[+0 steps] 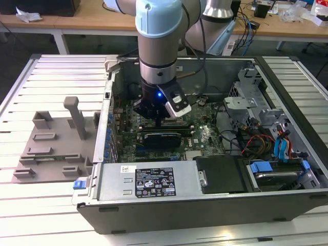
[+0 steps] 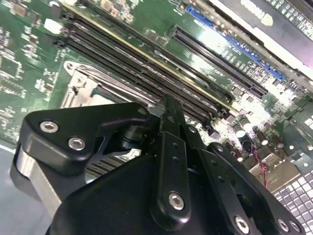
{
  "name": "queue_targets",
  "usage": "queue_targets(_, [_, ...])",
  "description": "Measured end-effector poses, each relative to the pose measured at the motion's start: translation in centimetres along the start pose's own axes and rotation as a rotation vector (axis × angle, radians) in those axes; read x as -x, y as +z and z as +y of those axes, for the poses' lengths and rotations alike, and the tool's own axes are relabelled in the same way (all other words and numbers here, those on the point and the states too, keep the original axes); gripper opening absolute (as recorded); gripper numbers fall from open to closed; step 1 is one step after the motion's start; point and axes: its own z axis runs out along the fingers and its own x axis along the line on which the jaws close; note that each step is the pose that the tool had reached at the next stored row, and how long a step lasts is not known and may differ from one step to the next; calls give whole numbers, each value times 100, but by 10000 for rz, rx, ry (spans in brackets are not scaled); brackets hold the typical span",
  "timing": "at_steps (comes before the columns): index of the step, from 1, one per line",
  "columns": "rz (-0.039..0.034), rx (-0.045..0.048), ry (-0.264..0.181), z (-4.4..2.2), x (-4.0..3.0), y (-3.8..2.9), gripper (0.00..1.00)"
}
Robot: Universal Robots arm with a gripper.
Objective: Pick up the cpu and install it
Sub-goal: 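Install the second cpu locking lever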
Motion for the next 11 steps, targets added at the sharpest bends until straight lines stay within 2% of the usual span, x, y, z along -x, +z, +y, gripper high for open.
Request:
queue_targets(5, [-1,8,-8,79,-100,56,11])
queue_targets(11, [7,88,-220,122,-105,71,11])
